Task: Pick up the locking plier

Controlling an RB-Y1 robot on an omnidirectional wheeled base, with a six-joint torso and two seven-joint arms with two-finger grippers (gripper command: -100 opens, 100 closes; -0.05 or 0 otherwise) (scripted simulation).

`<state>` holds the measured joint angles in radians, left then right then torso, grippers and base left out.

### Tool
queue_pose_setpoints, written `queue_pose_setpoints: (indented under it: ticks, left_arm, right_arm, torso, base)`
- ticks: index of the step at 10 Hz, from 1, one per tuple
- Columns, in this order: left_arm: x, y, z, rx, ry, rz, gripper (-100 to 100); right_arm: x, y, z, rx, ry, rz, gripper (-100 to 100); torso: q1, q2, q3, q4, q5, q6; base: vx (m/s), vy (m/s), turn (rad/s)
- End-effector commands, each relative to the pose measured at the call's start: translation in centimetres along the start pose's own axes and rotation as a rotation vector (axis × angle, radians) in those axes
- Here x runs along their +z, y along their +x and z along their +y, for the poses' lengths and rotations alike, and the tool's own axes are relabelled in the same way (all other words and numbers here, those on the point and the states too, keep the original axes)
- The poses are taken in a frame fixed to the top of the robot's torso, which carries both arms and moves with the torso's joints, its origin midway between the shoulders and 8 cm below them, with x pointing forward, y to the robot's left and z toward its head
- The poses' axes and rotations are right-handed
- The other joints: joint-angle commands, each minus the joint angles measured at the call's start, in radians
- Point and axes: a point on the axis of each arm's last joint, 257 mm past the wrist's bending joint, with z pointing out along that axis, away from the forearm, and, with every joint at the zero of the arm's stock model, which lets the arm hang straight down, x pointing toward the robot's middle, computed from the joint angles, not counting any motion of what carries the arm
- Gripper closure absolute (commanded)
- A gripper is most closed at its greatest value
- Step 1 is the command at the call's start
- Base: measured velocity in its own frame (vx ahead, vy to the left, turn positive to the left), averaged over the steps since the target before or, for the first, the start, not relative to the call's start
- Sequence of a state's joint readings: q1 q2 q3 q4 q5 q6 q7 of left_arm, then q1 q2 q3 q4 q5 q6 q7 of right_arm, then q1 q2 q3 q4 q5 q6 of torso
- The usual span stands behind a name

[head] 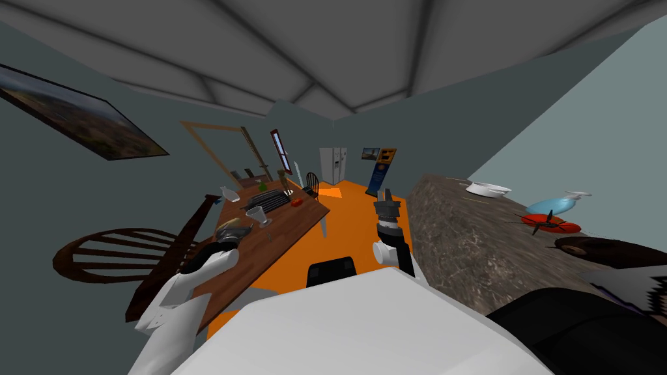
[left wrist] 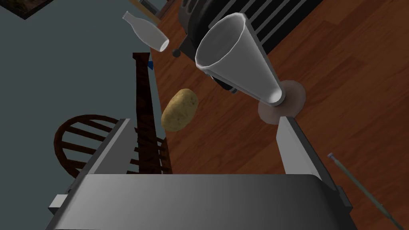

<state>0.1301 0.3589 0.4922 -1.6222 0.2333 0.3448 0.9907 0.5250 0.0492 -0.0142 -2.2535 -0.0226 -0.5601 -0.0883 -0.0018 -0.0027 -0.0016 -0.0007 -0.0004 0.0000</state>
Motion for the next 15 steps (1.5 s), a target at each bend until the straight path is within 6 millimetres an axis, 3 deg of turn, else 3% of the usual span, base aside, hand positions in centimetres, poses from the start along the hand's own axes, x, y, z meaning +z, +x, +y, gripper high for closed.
queue_pose_setpoints:
  ticks: [1,2,3,4,5,6,7,8,9,11,15]
  left_arm:
    - [0.1,-1.3,-0.3,-0.039,-0.006,-0.037,-100]
    - [0.5,-3.7,-0.5,-0.099,-0.013,-0.101,-100]
    - [0.5,-3.7,-0.5,-0.102,-0.013,-0.101,-100]
    - [0.7,-6.0,-0.6,-0.166,-0.020,-0.163,-100]
    - [0.7,-6.1,-0.6,-0.166,-0.020,-0.165,-100]
    - [0.8,-8.4,-0.5,-0.229,-0.026,-0.228,-100]
    - [0.8,-8.4,-0.5,-0.229,-0.026,-0.228,-100]
    - [0.8,-10.2,-0.5,-0.289,-0.028,-0.280,-100]
    - [0.7,-10.7,-0.3,-0.291,-0.031,-0.291,-100]
    - [0.3,-14.2,0.2,-0.402,-0.036,-0.393,-100]
    - [-0.9,-18.9,1.8,-0.518,-0.047,-0.525,-100]
  right_arm:
    - [0.0,0.0,0.0,0.000,0.000,0.000,0]
    - [0.0,0.0,0.0,0.000,0.000,0.000,0]
    - [0.0,0.0,0.0,0.000,0.000,0.000,0]
    - [0.0,0.0,0.0,0.000,0.000,0.000,0]
    - [0.0,0.0,0.0,0.000,0.000,0.000,0]
    - [0.0,0.0,0.0,0.000,0.000,0.000,0]
    - [0.0,0.0,0.0,0.000,0.000,0.000,0]
    - [0.0,0.0,0.0,0.000,0.000,0.000,0]
    - [0.0,0.0,0.0,0.000,0.000,0.000,0]
    - [0.0,0.0,0.0,0.000,0.000,0.000,0]
    - [0.0,0.0,0.0,0.000,0.000,0.000,0]
  torso:
    - [0.000,0.000,0.000,0.000,0.000,0.000]
    - [0.000,0.000,0.000,0.000,0.000,0.000]
    - [0.000,0.000,0.000,0.000,0.000,0.000]
    - [0.000,0.000,0.000,0.000,0.000,0.000]
    - [0.000,-0.001,0.000,0.000,0.000,0.000]
    - [0.000,0.000,0.000,0.000,0.000,0.000]
    - [0.000,0.000,0.000,0.000,0.000,0.000]
    - [0.001,0.000,0.000,0.000,0.000,0.000]
    - [0.001,0.000,0.000,0.000,0.000,0.000]
    - [0.001,-0.001,0.000,0.000,0.000,0.000]
    - [0.001,-0.002,-0.001,0.000,0.000,0.000]
  base:
    - [0.039,-0.025,-0.022]
    - [0.050,-0.034,-0.044]
    - [0.044,-0.026,-0.021]
    - [0.054,-0.029,-0.052]
    - [0.045,-0.026,-0.023]
    - [0.052,-0.029,-0.060]
    - [0.040,-0.020,-0.014]
    - [0.046,-0.020,-0.040]
    - [0.044,-0.021,-0.032]
    - [0.068,-0.027,-0.064]
    - [0.063,-0.016,-0.042]
